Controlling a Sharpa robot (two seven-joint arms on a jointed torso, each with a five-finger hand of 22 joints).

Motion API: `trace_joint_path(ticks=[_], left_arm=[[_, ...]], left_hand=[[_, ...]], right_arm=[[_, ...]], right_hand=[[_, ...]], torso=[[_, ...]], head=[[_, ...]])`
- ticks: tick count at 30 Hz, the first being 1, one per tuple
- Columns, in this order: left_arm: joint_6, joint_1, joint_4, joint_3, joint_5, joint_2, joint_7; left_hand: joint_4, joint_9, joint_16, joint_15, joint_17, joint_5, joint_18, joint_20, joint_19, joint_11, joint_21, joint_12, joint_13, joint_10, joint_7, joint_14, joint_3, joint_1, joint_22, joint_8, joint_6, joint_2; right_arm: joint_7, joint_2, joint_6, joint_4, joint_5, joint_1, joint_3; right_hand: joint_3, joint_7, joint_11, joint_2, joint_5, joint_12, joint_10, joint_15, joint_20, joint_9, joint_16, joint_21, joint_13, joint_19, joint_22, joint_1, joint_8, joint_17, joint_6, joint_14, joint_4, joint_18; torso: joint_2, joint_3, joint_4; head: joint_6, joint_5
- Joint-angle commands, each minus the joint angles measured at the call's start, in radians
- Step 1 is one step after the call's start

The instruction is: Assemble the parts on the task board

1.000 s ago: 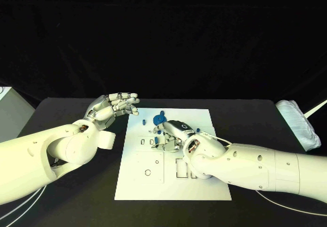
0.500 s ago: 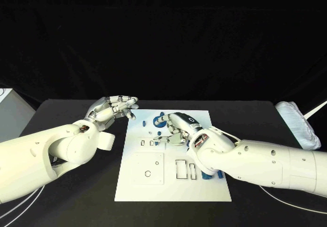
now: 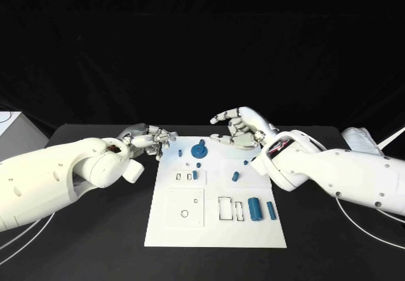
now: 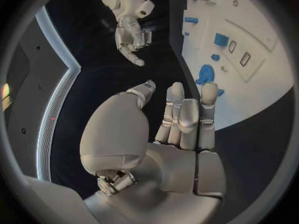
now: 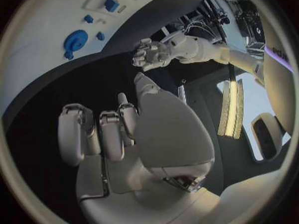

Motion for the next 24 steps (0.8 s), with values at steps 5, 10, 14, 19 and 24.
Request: trace_joint_path(ticks=[5, 10, 14, 19, 24], left_arm=[[0.252, 0.029, -0.05, -0.003, -0.225, 0.066, -0.353], [0.29, 0.044, -0.074, -0.015, -0.296, 0.113, -0.42], [0.303, 0.056, -0.091, -0.026, -0.34, 0.142, -0.451], [0.309, 0.072, -0.114, -0.045, -0.398, 0.182, -0.485], [0.31, 0.085, -0.131, -0.056, -0.431, 0.215, -0.506]], left_hand=[[0.078, 0.053, 0.121, -0.008, 0.22, -0.003, -0.061, -0.012, 0.183, -0.01, 0.14, 0.05, 0.025, 0.001, -0.011, 0.107, -0.019, -0.059, 0.26, 0.056, -0.016, 0.017], [0.088, 0.08, 0.145, -0.01, 0.268, -0.003, -0.07, -0.014, 0.217, -0.012, 0.171, 0.086, 0.045, 0.002, -0.013, 0.126, -0.044, -0.081, 0.317, 0.075, -0.032, 0.023], [0.089, 0.09, 0.158, -0.012, 0.295, -0.003, -0.077, -0.016, 0.24, -0.013, 0.188, 0.107, 0.06, 0.005, -0.014, 0.138, -0.058, -0.091, 0.352, 0.082, -0.036, 0.024], [0.091, 0.103, 0.166, -0.014, 0.313, -0.003, -0.081, -0.018, 0.256, -0.017, 0.202, 0.142, 0.098, 0.019, -0.018, 0.146, -0.085, -0.119, 0.379, 0.093, -0.033, 0.028], [0.092, 0.112, 0.168, -0.016, 0.317, -0.003, -0.083, -0.019, 0.261, -0.019, 0.207, 0.157, 0.115, 0.025, -0.021, 0.148, -0.1, -0.134, 0.388, 0.1, -0.031, 0.033]], right_arm=[[0.043, -0.045, 0.02, -0.025, 0.229, 0.034, 0.004], [0.021, -0.062, 0.021, -0.048, 0.244, 0.045, 0.005], [0.007, -0.067, 0.026, -0.053, 0.247, 0.047, 0.005], [-0.011, -0.069, 0.035, -0.055, 0.248, 0.048, 0.005], [-0.025, -0.068, 0.041, -0.057, 0.246, 0.049, 0.004]], right_hand=[[0.01, 0.001, -0.001, -0.004, 0.005, 0.001, 0.001, -0.006, -0.004, -0.002, -0.004, 0.0, 0.047, 0.007, 0.13, 0.015, 0.006, 0.181, 0.002, 0.083, -0.004, 0.018], [0.01, 0.001, -0.001, -0.007, 0.005, 0.003, 0.003, -0.006, -0.004, -0.002, -0.005, 0.0, 0.049, 0.007, 0.131, 0.014, 0.006, 0.18, 0.002, 0.083, -0.005, 0.018], [0.01, 0.001, -0.001, -0.007, 0.005, 0.003, 0.003, -0.006, -0.004, -0.002, -0.005, 0.0, 0.049, 0.007, 0.131, 0.014, 0.006, 0.18, 0.002, 0.083, -0.005, 0.018], [0.01, 0.001, -0.001, -0.008, 0.006, 0.002, 0.002, -0.006, -0.004, -0.002, -0.006, -0.001, 0.047, 0.007, 0.13, 0.013, 0.007, 0.178, 0.002, 0.083, -0.004, 0.018], [0.01, 0.001, -0.001, -0.009, 0.007, 0.002, 0.002, -0.007, -0.004, -0.002, -0.006, -0.003, 0.048, 0.006, 0.129, 0.013, 0.007, 0.177, 0.002, 0.083, -0.004, 0.019]], torso=[[-0.013, 0.005, -0.0012], [-0.014, 0.0071, 0.0], [-0.012, 0.008, 0.0004], [-0.013, 0.0089, 0.0], [-0.011, 0.0081, 0.0011]], head=[[-0.02, 0.005], [-0.028, 0.008], [-0.028, 0.007], [-0.03, 0.006], [-0.03, 0.005]])
